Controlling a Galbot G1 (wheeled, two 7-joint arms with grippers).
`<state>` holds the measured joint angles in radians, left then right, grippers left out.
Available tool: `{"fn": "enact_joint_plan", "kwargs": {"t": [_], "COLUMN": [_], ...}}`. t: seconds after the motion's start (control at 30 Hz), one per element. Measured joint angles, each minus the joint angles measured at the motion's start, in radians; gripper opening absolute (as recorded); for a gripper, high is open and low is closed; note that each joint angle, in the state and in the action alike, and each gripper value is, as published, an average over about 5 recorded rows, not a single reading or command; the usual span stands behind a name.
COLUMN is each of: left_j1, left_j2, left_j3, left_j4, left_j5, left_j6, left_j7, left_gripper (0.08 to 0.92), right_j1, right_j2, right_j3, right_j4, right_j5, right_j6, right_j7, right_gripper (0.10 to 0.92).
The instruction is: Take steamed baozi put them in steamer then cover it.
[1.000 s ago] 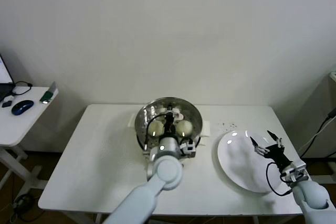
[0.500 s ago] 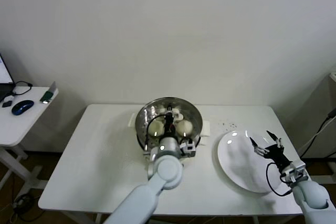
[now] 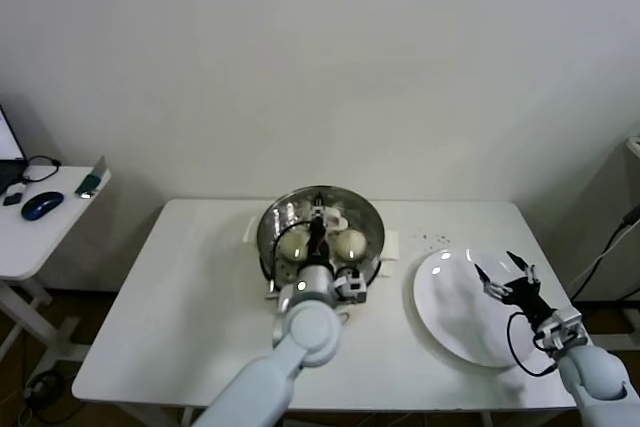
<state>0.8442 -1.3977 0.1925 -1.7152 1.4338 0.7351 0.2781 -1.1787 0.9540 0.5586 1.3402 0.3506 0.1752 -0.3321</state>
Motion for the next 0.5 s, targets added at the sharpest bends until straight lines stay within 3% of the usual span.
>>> {"fn": "enact_joint_plan", "kwargs": {"t": [0.33,0.5], "left_j1": [0.056,0.104], "left_j2": [0.069,0.112], "left_j3": [-0.029,-0.056], "left_j4": [-0.127,-0.211], "left_j5": [-0.065,-0.112], "left_j6": [0.001,0.001], "left_j7": [-0.002,-0.028], "left_gripper": [0.736,0.817], "right_j1": [0.003,0.007], "right_j2": [-0.003,-0.001], "right_j3": [0.007,0.009], "right_j4": [0.012,0.017], "right_j5": [-0.012,-0.014], "right_j6": [-0.061,-0.089], "right_j7": [0.022,0.031], "right_gripper": [0.823,0.823]}}
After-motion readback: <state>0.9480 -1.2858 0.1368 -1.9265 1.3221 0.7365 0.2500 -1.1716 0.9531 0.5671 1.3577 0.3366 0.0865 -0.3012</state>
